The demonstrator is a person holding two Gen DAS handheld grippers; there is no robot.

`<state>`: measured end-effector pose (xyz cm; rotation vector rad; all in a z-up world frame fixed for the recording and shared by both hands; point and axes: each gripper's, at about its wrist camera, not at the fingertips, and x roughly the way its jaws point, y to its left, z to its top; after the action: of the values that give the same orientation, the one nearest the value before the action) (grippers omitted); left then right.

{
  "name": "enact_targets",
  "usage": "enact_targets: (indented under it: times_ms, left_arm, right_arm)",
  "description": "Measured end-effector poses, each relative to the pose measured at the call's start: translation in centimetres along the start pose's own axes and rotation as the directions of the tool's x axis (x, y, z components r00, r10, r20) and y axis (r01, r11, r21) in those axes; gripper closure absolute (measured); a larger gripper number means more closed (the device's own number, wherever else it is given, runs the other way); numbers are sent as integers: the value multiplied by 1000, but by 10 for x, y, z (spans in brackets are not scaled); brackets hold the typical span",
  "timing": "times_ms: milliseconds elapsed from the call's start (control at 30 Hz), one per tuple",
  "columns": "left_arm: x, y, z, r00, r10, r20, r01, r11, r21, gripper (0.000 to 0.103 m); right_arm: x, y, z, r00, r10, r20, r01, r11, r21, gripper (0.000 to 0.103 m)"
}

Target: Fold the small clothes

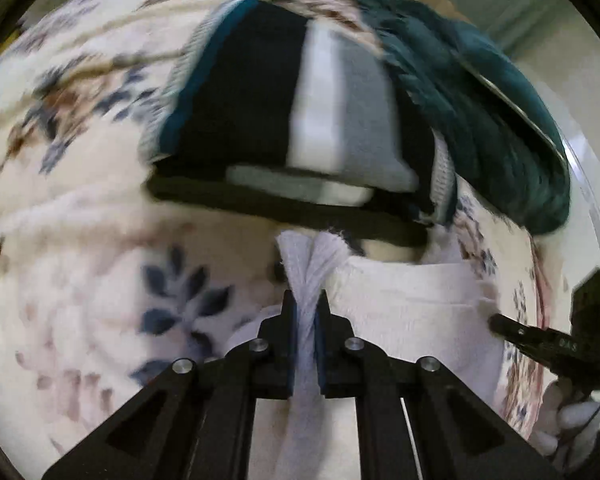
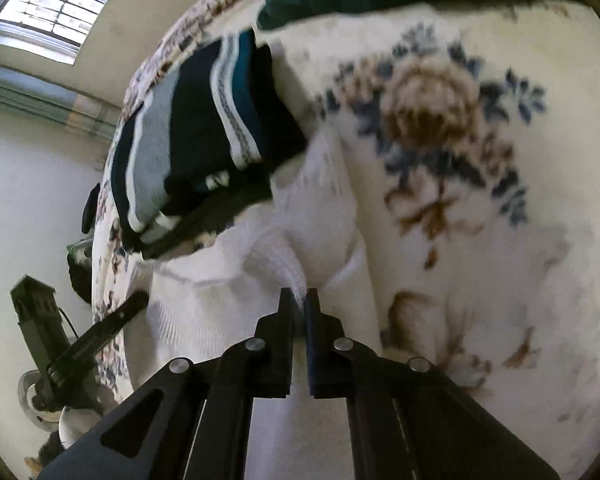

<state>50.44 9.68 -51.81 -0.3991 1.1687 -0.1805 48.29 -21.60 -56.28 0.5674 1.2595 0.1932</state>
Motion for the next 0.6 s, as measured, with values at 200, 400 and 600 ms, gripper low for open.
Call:
enact_targets:
  times_ms: [200, 400, 600]
  left_arm:
    - [32, 34, 5, 989, -35, -142, 18, 993, -118, 89]
    - [2, -6, 18, 996, -63, -69, 62, 998, -8, 56]
    - [24, -52, 9, 994, 89, -61, -70, 965, 253, 100]
  right_arm:
    - [39, -7, 15, 988, -49, -147, 50, 999, 3, 97]
    - [16, 10, 17, 996, -17, -87, 9, 996, -85, 54]
    - [32, 29, 6, 986, -151, -70, 133, 969, -208, 97]
